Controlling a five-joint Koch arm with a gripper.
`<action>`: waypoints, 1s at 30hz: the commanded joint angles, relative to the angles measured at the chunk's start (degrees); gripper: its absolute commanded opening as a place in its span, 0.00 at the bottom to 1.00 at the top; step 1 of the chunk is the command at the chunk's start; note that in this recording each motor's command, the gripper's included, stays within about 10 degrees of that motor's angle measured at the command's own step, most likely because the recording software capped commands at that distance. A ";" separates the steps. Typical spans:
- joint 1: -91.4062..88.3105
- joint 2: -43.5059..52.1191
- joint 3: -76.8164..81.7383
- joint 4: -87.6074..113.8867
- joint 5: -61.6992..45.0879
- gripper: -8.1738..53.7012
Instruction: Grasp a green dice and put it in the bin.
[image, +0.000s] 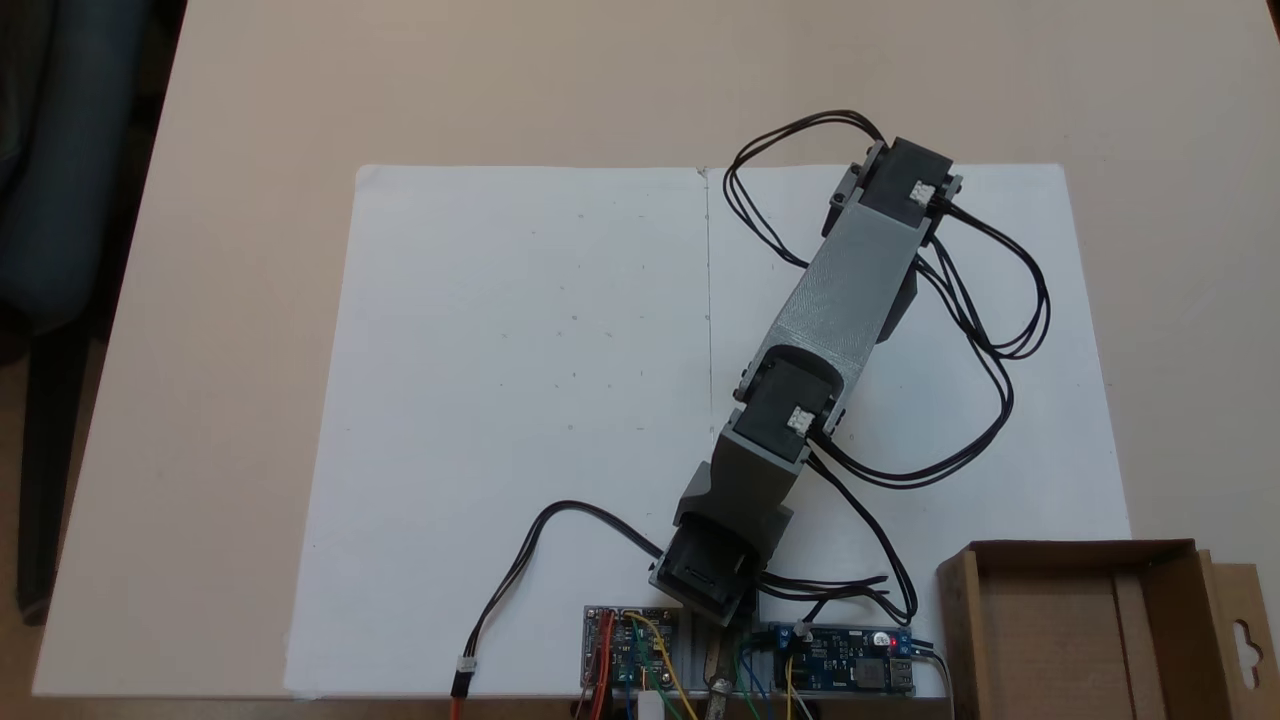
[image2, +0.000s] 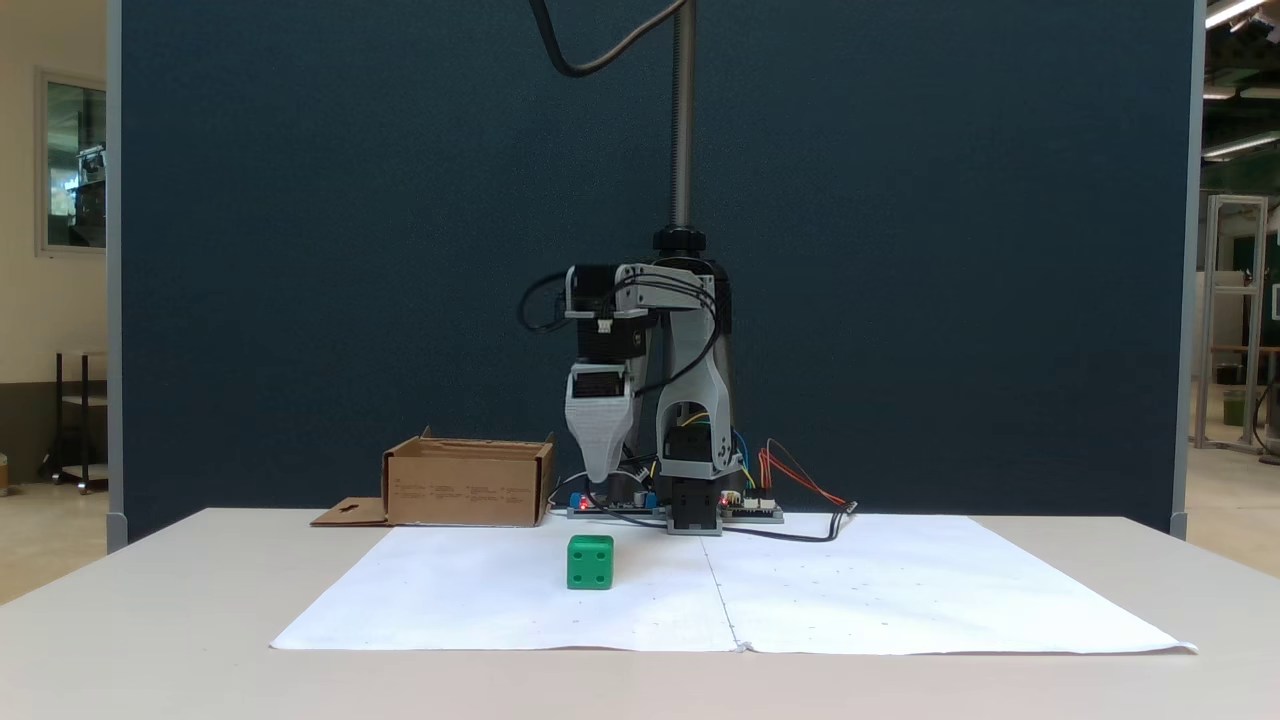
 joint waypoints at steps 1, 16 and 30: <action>0.35 0.79 -0.88 -3.25 -4.04 0.95; 0.26 0.53 7.21 -10.99 -2.72 0.94; -0.88 0.53 7.82 -14.85 -1.49 0.94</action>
